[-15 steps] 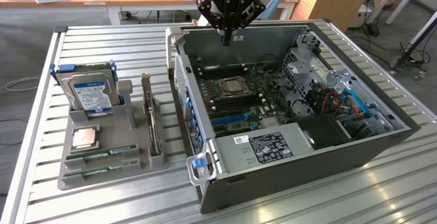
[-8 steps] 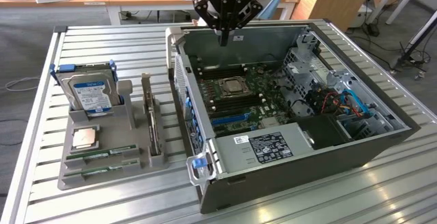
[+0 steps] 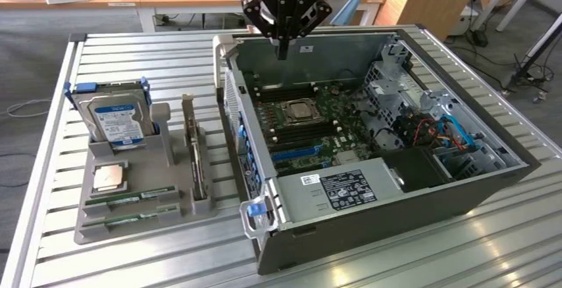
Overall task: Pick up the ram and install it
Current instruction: 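Reach for the ram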
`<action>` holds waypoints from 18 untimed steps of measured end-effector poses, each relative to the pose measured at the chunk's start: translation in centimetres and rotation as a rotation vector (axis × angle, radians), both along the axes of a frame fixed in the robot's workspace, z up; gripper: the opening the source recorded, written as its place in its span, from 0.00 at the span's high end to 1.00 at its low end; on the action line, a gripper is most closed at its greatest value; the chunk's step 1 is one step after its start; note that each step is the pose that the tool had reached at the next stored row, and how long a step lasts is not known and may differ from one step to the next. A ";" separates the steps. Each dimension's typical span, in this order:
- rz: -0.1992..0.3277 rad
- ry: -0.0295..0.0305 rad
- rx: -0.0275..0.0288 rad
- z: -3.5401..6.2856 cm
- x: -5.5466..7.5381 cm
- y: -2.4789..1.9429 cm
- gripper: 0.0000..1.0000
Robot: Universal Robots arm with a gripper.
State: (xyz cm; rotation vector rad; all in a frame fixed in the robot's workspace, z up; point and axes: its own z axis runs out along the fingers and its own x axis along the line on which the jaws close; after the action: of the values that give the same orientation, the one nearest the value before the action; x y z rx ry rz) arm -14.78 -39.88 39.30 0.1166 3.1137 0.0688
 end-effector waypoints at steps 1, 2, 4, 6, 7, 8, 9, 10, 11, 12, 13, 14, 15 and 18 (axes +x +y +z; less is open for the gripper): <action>0.000 0.0000 0.0000 0.00 -0.1 0.00 0.89; 0.000 -0.0001 0.0000 0.00 -0.2 0.00 0.89; 0.000 0.0000 0.0000 -0.01 -0.5 0.00 0.89; 0.000 0.0000 0.0000 -0.01 -0.7 0.00 0.89; 0.000 0.0000 0.0000 -0.01 -0.8 0.00 0.89; 0.000 0.0000 0.0000 -0.01 -0.9 0.00 0.89; 0.000 0.0000 0.0000 -0.01 -1.1 0.00 0.89; 0.000 0.0000 0.0000 -0.01 -1.2 0.00 0.89; 0.000 0.0000 0.0000 -0.02 -1.3 0.00 0.89; 0.000 -0.0001 0.0001 -0.02 -1.4 0.00 0.89; 0.000 0.0000 0.0000 -0.02 -1.5 0.00 0.89; 0.000 0.0000 0.0001 -0.02 -1.7 0.00 0.89; 0.000 0.0000 0.0000 -0.02 -1.8 0.00 0.89; 0.000 0.0001 -0.0001 -0.02 -2.2 0.00 0.89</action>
State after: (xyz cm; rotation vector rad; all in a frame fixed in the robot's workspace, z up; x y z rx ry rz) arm -16.98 -39.88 39.28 0.1166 3.1137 0.0687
